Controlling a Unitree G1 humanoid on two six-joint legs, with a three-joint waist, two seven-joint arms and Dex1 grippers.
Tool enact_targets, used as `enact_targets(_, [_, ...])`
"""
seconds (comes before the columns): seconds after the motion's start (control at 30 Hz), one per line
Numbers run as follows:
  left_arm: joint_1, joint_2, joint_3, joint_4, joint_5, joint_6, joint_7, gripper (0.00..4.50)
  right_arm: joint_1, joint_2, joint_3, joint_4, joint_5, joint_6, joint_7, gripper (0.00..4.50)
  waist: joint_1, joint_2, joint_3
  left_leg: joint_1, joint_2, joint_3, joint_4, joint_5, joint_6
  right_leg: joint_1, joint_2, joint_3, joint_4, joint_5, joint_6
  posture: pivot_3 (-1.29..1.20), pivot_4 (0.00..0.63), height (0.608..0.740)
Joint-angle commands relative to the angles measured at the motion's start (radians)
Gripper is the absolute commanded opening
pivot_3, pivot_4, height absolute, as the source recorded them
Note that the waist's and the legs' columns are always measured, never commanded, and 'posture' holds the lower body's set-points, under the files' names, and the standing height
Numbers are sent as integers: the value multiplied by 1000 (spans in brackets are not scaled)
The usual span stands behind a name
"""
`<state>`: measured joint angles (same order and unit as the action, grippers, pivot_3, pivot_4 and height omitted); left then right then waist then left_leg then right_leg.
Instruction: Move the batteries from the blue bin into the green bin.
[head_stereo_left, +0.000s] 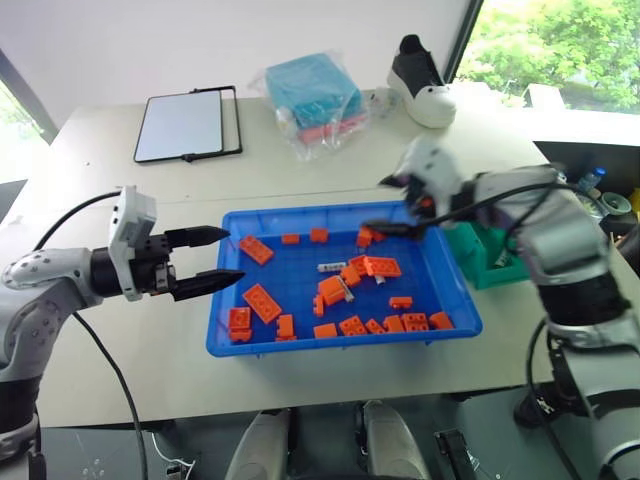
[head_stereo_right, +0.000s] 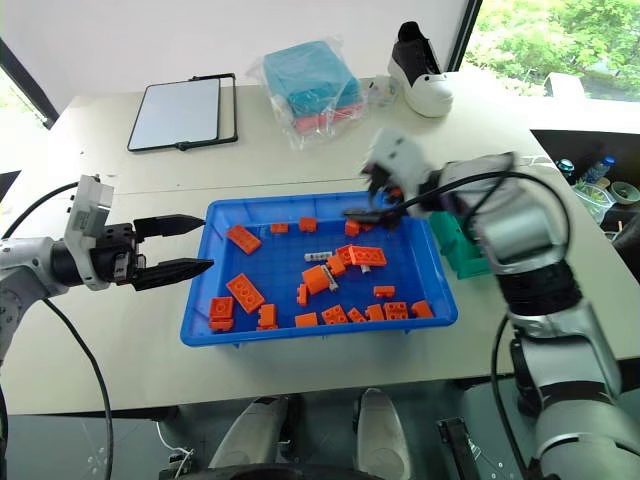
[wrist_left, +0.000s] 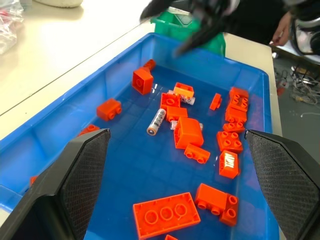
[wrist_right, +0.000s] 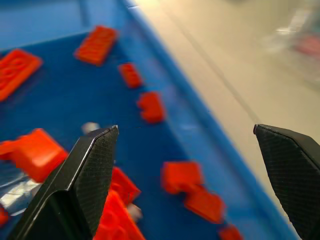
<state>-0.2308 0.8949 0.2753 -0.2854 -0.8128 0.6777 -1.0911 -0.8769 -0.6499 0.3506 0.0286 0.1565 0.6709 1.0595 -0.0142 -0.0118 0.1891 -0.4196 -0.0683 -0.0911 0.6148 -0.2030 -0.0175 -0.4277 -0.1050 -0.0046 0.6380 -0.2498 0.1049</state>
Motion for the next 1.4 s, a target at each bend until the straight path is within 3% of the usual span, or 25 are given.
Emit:
enact_targets(0.03, [4,6,44,-51,-28,8,18,4500,-82,34,104,148,-84,-137,94,4444,1,-1,1,0,0,0,0,0,0,0,0,0,0,0,0,0,150,731])
enact_targets(0.27, [67,3,108,-138,-74,42,77,4500,-149,120,200,453,-219,-366,148,4444,-4,-1,1,0,-1,0,0,0,0,0,0,1,-1,2,0,0,150,731])
enact_targets(0.5, [101,7,143,-173,-102,57,113,4500,-140,170,189,548,-262,-439,178,4444,-2,-1,0,3,0,1,-1,0,-1,1,1,2,-1,2,0,0,150,731])
enact_targets(0.6, [98,13,144,-168,-105,56,115,4500,-123,189,180,516,-262,-413,189,3561,-4,-2,0,3,0,1,0,0,-1,2,1,2,-1,3,0,0,150,731])
enact_targets(0.83, [47,22,111,-127,-92,46,100,4500,-68,173,129,351,-237,-301,198,72,-4,-1,0,5,0,1,0,0,-1,2,2,2,1,3,0,0,150,731])
enact_targets(0.97, [26,21,86,-101,-75,33,80,4500,-62,118,10,155,-172,-131,179,50,-2,-1,1,5,0,1,0,0,-1,1,2,2,2,3,0,0,150,731])
enact_targets(1.17, [6,8,56,-78,-52,14,61,4500,-16,-31,-306,-104,-133,212,-34,50,8,-1,1,4,0,1,0,0,-1,1,1,2,1,3,-1,0,150,731])
enact_targets(1.4, [-39,-7,11,-41,-34,-1,38,4500,224,-262,-515,-251,-148,383,-171,50,17,-1,0,2,0,4,-1,-1,0,1,-1,3,-3,1,-4,0,150,731])
